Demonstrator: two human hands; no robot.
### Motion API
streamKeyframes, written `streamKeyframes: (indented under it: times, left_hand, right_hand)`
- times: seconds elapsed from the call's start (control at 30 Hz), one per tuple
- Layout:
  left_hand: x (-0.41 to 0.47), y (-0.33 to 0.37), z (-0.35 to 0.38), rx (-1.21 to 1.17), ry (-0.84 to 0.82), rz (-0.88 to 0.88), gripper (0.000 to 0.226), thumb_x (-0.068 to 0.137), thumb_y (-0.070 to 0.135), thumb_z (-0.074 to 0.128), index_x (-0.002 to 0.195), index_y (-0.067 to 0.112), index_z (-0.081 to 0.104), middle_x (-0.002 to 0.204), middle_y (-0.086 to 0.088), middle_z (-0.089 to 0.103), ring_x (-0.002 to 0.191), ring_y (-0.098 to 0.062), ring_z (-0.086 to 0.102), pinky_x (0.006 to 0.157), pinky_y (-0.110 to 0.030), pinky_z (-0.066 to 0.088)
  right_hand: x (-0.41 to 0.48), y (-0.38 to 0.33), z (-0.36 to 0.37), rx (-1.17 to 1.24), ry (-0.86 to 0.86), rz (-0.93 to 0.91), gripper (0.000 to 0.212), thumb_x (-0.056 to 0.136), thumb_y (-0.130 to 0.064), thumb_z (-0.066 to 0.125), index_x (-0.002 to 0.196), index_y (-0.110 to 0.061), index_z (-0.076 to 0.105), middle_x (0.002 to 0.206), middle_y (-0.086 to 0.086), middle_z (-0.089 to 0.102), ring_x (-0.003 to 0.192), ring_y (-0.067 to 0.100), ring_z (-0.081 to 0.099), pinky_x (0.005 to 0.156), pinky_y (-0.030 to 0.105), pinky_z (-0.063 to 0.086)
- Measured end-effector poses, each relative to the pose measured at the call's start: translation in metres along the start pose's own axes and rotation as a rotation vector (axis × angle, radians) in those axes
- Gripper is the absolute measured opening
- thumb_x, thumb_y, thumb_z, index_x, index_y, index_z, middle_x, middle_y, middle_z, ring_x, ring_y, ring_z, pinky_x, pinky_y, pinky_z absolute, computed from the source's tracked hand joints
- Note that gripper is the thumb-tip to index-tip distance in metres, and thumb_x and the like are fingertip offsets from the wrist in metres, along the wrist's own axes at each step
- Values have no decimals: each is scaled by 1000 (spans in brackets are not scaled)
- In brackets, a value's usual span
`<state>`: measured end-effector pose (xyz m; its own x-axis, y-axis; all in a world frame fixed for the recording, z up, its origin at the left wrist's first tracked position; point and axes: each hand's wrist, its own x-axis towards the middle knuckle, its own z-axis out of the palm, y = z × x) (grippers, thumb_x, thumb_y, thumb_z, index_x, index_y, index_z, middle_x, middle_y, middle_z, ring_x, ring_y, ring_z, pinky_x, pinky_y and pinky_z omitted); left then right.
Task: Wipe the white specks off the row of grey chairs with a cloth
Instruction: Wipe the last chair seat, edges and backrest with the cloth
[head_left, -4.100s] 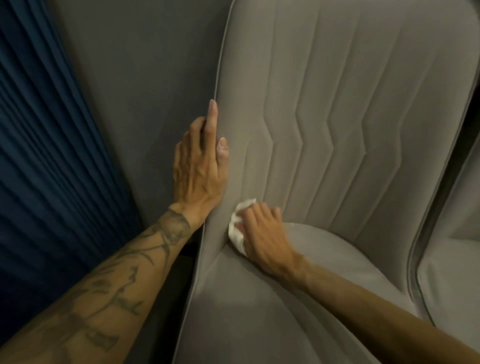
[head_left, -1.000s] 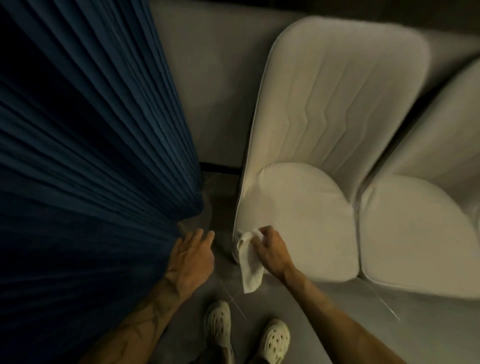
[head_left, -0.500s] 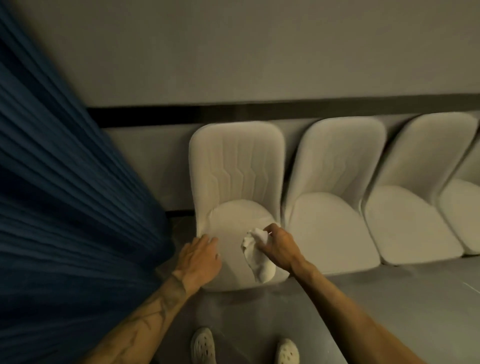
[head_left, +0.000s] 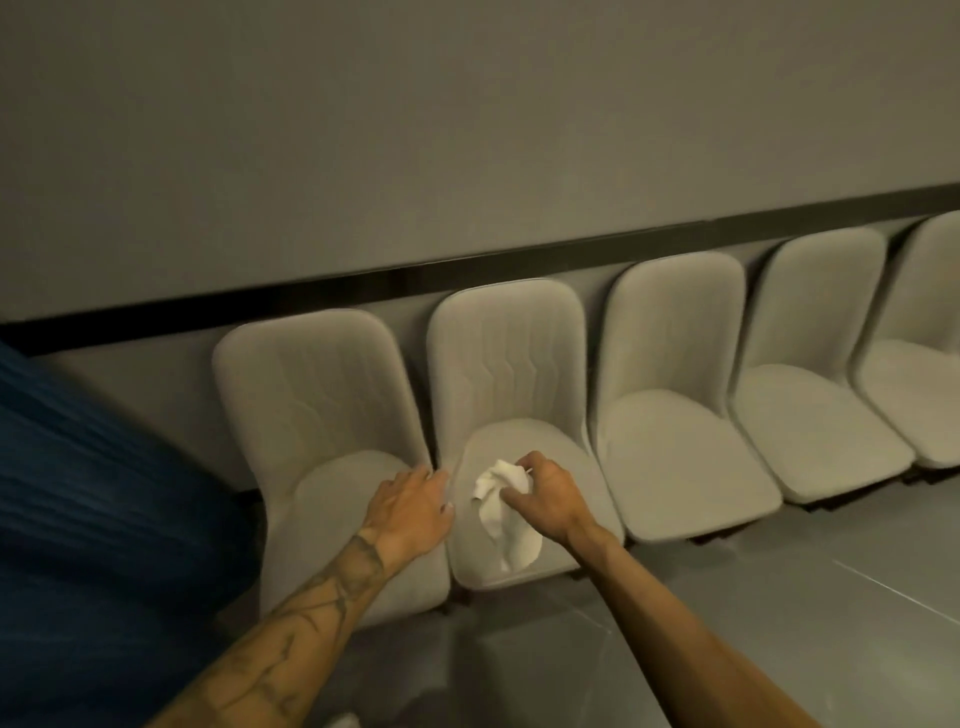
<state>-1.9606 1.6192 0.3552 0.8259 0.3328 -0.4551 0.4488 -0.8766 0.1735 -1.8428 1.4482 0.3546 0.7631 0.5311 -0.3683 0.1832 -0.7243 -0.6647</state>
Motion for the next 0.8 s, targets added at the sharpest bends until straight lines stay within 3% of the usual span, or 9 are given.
streamKeyframes:
  times: [0.17,0.3,0.53,0.8]
  left_hand:
    - [36,118,-22,52,26,85,58,106,46,42,158,21,36,159,-6,42,143,-30,43,115,-39,36]
    - [80,207,-34,68,35,153,59,106,44,43,159,20,35,160,-6,40,145,-29,40,118,-41,34]
    - [181,372,-43,44,19,211,56,106,44,42,157,20,37,154,-8,46,138,-31,46,111,-42,39]
    - [274,561,-68,73,-2,284,59,107,41,42,160,20,33,159,-9,42,144,-31,41,117,-40,33]
  right_hand:
    - [0,65,-100,57,77,36,40,83,-29,73,118,-16,58,111,5,66,90,16,55,78,23,39]
    - [17,118,-176,63,139,63,42,83,-29,73,119,-14,58,112,5,65,100,22,60,79,25,42]
    - [67,222,-318,55,204,122,40,83,-28,73,118,-15,59,110,5,66,97,21,60,78,25,41]
    - [103,342,-489,72,285,186,37,83,-26,71,116,-13,60,106,4,66,101,24,62,76,24,41]
